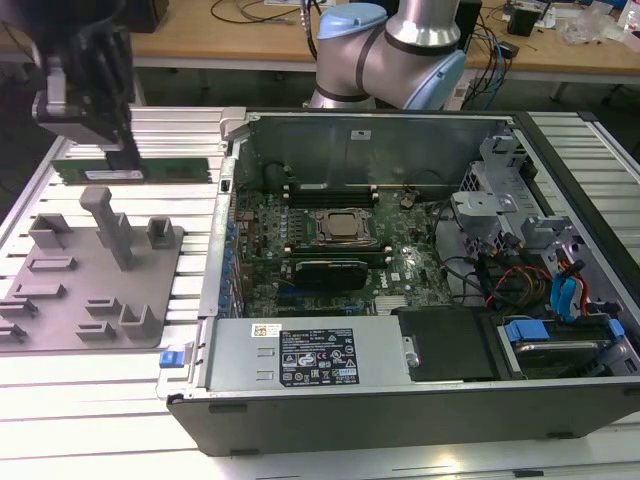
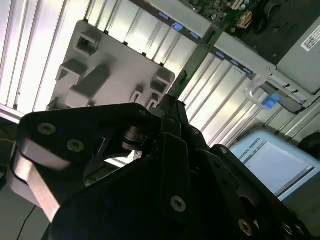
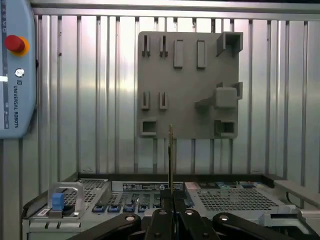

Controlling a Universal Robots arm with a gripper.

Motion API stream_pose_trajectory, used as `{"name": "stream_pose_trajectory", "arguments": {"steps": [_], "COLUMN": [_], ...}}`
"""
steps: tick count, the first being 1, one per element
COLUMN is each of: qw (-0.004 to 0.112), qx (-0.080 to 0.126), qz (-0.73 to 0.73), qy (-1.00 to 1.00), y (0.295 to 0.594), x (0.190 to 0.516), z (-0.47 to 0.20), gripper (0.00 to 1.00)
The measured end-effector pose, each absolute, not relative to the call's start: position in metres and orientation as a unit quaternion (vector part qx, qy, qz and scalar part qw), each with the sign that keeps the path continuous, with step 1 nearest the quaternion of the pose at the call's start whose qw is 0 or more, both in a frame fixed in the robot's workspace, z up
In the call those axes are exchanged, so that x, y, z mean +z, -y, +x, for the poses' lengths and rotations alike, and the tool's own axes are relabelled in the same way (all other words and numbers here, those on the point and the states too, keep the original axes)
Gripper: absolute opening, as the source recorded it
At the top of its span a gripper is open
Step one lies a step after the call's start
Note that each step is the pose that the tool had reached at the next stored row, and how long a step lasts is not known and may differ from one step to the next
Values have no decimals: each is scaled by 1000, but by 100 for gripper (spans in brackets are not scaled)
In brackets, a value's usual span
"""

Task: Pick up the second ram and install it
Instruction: 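Pick up the second ram and move it above second insertion slot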

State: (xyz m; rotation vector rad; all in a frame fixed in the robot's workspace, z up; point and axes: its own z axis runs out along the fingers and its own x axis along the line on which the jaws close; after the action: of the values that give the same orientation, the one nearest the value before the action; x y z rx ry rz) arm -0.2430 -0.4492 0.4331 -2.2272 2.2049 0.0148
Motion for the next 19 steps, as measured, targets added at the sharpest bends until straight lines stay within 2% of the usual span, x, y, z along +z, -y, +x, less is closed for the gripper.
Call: {"name": "stream_pose_trajectory", "arguments": {"steps": [19], "qw": [4], "qx": [5], "qz": [-711], "qy": [-704], "y": [449], "x": [433], "z": [-90], "gripper": [9]}}
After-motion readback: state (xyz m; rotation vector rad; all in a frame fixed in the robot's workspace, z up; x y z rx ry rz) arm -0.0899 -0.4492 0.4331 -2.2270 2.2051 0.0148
